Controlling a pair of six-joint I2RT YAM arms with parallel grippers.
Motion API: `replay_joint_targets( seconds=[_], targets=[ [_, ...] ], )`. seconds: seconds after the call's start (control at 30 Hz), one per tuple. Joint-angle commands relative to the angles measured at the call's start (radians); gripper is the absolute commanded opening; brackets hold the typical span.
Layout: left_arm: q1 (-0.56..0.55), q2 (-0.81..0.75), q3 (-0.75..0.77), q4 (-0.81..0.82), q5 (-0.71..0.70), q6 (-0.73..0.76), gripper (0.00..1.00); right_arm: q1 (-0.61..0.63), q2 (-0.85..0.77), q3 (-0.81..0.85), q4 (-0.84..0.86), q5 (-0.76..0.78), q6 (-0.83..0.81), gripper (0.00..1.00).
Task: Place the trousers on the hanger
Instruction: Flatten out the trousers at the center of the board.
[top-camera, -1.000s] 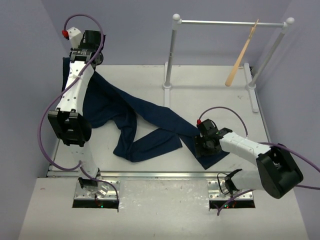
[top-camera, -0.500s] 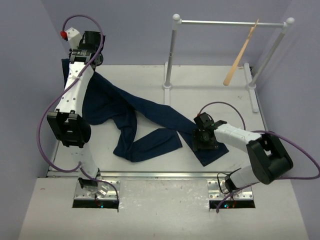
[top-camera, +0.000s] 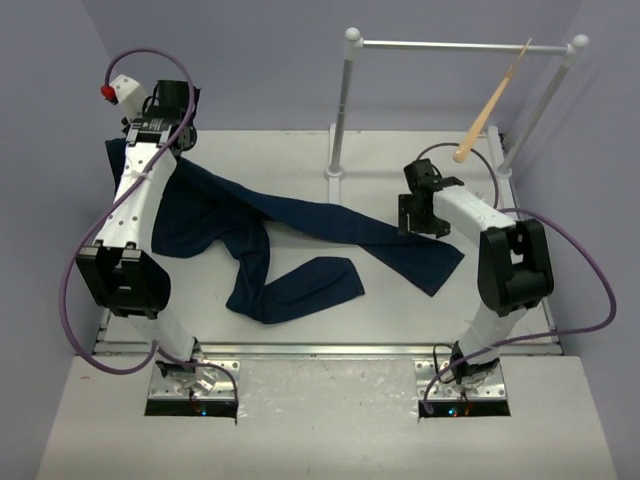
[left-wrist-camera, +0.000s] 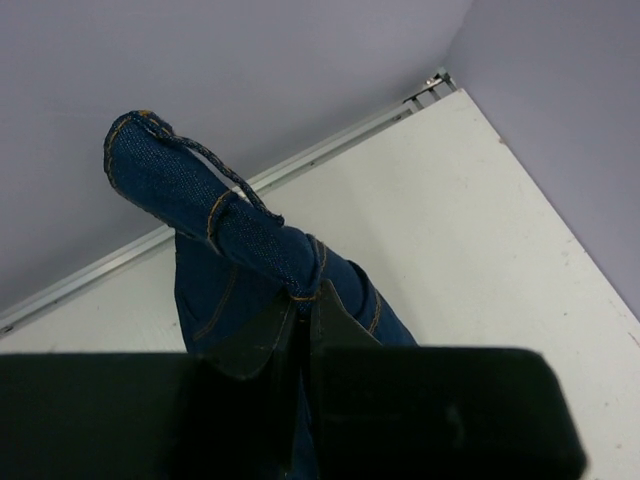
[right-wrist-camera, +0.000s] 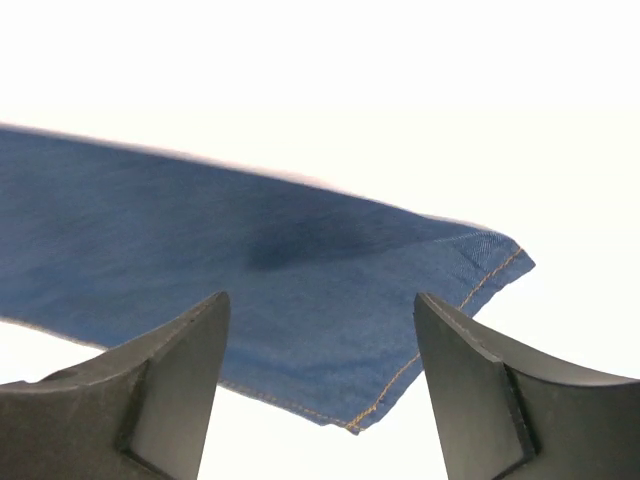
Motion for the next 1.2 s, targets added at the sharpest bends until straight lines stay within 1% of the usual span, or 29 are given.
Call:
replay_joint_targets(
  seconds=[0.0,0.1,0.17,0.2,0.27,0.33,0.37,0.43,0.5,0.6,0.67,0.77,0.83,0.9,0.93,1.07,1.1,1.13,1.17],
  targets=[
    [0.012,-0.151,-0.117,0.092,0.009,-0.056,0.02,0.186,-0.287,-0.129,0.167,-0.056,-0.11,0.77],
    [0.011,-0.217,-0.193,0.141,0.047,-0.059,0.02,0.286,-0.36,-0.305,0.345,-0.163,-0.207,0.69],
    [0.011,-0.248,-0.226,0.17,0.078,-0.053,0.01,0.344,-0.362,-0.342,0.41,-0.2,-0.272,0.69],
    [0.011,-0.25,-0.225,0.172,0.082,-0.047,0.0,0.399,-0.357,-0.355,0.435,-0.218,-0.316,0.69],
    [0.011,-0.244,-0.22,0.164,0.085,-0.046,0.0,0.472,-0.333,-0.368,0.489,-0.179,-0.361,0.73],
    [0.011,-0.237,-0.207,0.15,0.083,-0.047,0.0,0.536,-0.274,-0.339,0.547,-0.097,-0.39,0.74],
    [0.011,-0.232,-0.2,0.14,0.081,-0.048,0.0,0.548,-0.23,-0.309,0.564,-0.061,-0.39,0.75],
    [0.012,-0.229,-0.192,0.129,0.082,-0.048,0.0,0.555,-0.15,-0.256,0.588,-0.038,-0.422,0.9],
    [0.012,-0.231,-0.185,0.125,0.093,-0.045,0.0,0.565,-0.048,-0.19,0.607,0.039,-0.437,0.92],
    [0.012,-0.226,-0.165,0.115,0.12,-0.035,0.0,0.572,0.069,-0.125,0.644,0.115,-0.465,0.9],
    [0.012,-0.226,-0.15,0.109,0.13,-0.031,0.0,0.572,0.111,-0.104,0.705,0.146,-0.48,0.84],
    [0.012,-0.232,-0.146,0.109,0.139,-0.027,0.0,0.572,0.154,-0.081,0.761,0.215,-0.489,0.62],
    [0.012,-0.242,-0.149,0.109,0.137,-0.024,0.0,0.572,0.162,-0.08,0.811,0.23,-0.5,0.57],
    [0.012,-0.248,-0.155,0.111,0.135,-0.02,0.0,0.571,0.172,-0.063,0.819,0.242,-0.509,0.48],
    [0.012,-0.252,-0.16,0.115,0.133,-0.017,0.0,0.571,0.176,-0.053,0.815,0.244,-0.51,0.46],
    [0.012,-0.26,-0.176,0.122,0.12,-0.008,0.0,0.57,0.168,-0.046,0.785,0.202,-0.498,0.48],
    [0.012,-0.259,-0.177,0.121,0.12,-0.007,0.0,0.569,0.171,-0.044,0.779,0.196,-0.501,0.47],
    [0.012,-0.259,-0.178,0.121,0.121,-0.007,0.0,0.568,0.18,-0.038,0.774,0.195,-0.506,0.44],
    [0.012,-0.261,-0.179,0.121,0.122,-0.007,0.0,0.565,0.192,-0.032,0.77,0.197,-0.512,0.39]
  ],
)
